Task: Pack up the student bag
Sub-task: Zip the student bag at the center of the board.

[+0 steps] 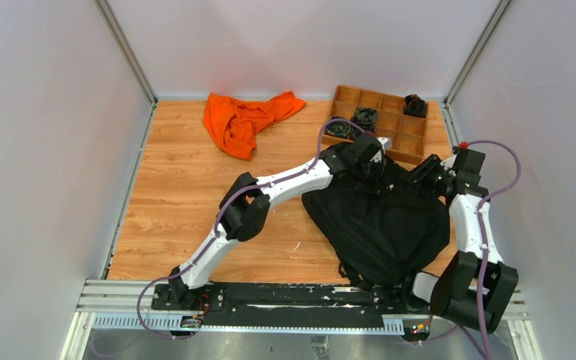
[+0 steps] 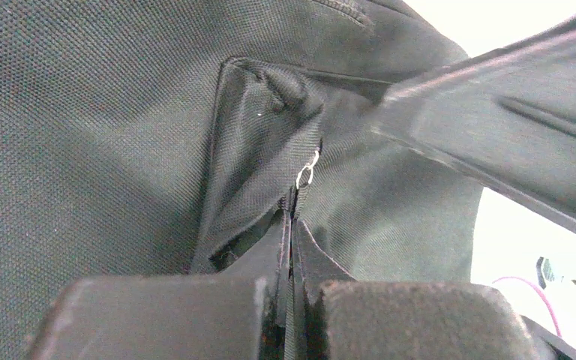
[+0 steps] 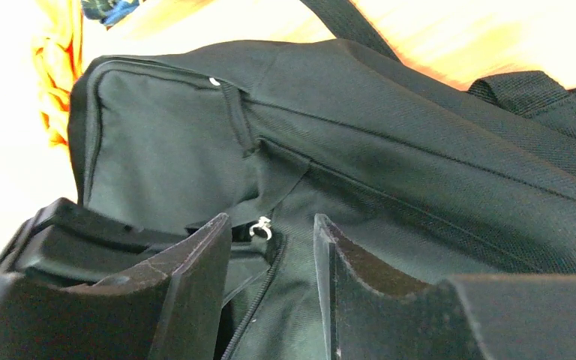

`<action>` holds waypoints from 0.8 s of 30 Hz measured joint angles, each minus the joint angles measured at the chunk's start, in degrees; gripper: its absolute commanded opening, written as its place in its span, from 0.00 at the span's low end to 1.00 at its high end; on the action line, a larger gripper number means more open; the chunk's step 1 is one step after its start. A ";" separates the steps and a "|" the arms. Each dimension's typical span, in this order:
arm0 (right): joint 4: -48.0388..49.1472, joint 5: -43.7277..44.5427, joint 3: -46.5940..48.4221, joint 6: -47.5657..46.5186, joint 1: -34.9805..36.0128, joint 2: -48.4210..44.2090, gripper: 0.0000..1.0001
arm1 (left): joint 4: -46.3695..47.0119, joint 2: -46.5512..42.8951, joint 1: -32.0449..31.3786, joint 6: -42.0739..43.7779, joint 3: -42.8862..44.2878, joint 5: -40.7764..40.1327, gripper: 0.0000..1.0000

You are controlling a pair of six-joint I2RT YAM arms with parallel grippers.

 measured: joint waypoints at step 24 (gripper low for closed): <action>-2.23 7.32 4.13 1.16 9.14 8.76 0.00 | 3.69 -4.83 0.39 -0.87 -7.87 6.32 0.00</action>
